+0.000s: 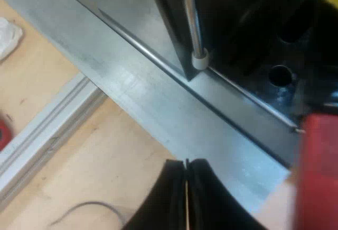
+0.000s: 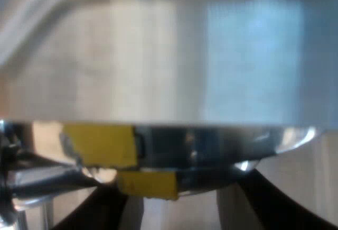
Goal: Put the handle in the coffee machine
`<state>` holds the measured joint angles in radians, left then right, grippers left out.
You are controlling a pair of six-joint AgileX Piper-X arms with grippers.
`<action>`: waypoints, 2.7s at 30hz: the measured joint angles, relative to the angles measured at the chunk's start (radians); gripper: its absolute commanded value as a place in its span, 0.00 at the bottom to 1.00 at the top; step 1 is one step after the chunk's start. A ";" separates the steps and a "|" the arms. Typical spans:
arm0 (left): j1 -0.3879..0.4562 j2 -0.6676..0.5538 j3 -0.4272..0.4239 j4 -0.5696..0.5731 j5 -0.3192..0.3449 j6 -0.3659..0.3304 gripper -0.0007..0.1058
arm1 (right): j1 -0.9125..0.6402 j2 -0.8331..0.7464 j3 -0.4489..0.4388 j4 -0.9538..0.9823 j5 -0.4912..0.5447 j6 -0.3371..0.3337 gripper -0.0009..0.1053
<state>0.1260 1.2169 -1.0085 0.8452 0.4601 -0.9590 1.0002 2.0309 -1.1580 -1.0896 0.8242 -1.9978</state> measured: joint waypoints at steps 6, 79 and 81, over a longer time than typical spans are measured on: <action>0.001 0.050 0.000 -0.069 -0.043 0.000 0.01 | 0.000 0.000 0.000 0.000 0.002 -0.005 0.35; -0.256 -0.121 0.117 0.093 0.056 -0.263 0.01 | 0.099 -0.523 0.435 0.235 0.113 -0.044 0.35; -0.256 -0.121 0.117 0.093 0.056 -0.270 0.01 | 0.127 -0.580 0.440 0.303 0.106 -0.044 0.35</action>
<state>-0.1300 1.0956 -0.8917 0.9386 0.5161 -1.2293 1.1275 1.4506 -0.7180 -0.7862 0.9299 -2.0420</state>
